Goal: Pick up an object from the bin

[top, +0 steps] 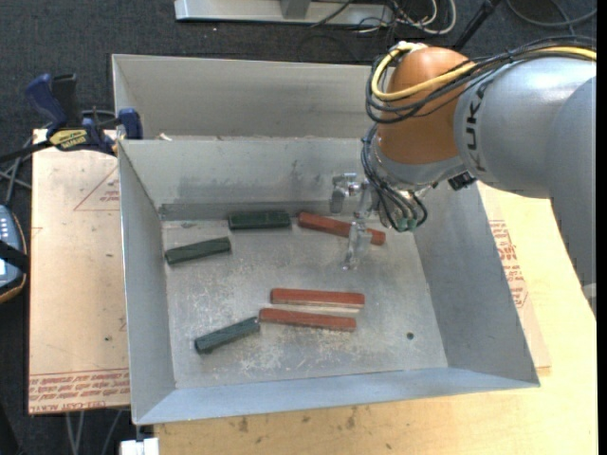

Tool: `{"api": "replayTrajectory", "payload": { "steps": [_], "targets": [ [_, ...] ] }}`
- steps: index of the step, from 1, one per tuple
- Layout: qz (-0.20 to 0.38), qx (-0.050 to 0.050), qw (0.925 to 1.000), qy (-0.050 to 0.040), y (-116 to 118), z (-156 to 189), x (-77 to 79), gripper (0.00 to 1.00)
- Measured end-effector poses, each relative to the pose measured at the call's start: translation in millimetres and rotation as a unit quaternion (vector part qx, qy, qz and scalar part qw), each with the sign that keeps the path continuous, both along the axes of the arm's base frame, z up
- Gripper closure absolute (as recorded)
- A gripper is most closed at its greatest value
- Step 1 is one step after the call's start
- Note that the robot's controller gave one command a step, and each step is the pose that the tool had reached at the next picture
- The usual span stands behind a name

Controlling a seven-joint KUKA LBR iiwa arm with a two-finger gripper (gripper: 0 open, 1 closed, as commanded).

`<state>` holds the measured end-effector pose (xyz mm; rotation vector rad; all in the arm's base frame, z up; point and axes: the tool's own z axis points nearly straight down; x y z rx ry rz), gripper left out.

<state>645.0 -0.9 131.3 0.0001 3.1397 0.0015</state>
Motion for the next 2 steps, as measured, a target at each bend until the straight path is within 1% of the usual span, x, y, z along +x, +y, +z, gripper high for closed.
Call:
{"api": "replayTrajectory", "payload": {
  "steps": [1,2],
  "targets": [
    [0.000,0.000,1.0000,0.0000,0,0,0.0,0.00],
    [-0.010,0.000,0.9999,-0.0032,6,-42,10.9,0.00]
  ]
}}
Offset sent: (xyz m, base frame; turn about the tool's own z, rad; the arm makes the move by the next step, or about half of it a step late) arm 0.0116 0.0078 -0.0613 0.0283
